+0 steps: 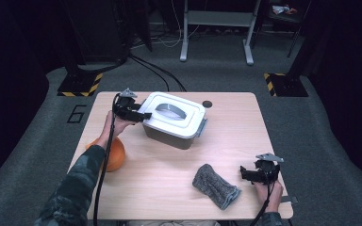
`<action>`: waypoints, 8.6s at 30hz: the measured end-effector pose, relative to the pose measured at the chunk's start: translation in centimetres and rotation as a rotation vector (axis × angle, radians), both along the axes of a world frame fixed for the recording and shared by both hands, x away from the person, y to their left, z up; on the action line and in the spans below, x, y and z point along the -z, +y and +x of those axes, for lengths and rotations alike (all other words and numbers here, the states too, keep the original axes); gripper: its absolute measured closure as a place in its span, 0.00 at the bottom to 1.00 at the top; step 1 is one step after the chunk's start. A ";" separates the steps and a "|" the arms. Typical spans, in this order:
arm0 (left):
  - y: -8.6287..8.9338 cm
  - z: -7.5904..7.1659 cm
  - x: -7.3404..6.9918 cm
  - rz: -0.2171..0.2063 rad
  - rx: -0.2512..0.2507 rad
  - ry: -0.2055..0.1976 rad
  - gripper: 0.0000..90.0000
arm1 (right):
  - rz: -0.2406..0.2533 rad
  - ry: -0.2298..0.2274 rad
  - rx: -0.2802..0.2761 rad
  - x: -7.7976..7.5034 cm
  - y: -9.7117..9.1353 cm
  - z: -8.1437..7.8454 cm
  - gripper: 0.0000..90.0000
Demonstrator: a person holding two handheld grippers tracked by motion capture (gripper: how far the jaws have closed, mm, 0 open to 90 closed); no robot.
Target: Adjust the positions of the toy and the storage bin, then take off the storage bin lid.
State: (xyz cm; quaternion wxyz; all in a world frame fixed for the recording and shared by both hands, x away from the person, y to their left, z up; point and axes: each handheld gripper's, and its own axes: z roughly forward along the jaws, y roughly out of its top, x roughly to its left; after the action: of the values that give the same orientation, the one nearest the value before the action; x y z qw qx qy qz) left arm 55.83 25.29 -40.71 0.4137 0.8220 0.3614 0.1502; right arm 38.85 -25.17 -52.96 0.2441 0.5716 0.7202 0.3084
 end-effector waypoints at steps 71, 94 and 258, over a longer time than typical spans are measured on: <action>-7.1 -18.3 12.4 0.126 0.109 0.025 0.00 | -0.003 0.013 -0.067 0.0 0.2 0.2 0.00; -7.1 -18.3 12.3 0.126 0.117 0.031 0.00 | 0.013 -0.084 -0.272 -9.5 3.9 3.2 0.00; -7.1 -18.4 12.4 0.129 0.117 0.028 0.00 | -0.085 -0.155 -0.515 -18.5 20.1 10.4 0.74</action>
State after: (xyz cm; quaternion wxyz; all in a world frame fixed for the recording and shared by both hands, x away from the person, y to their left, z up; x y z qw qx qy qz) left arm 37.45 18.15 -53.10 0.3629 0.8686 0.3082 0.1375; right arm 49.29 -5.04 -34.49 0.2358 0.3336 0.8332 0.3728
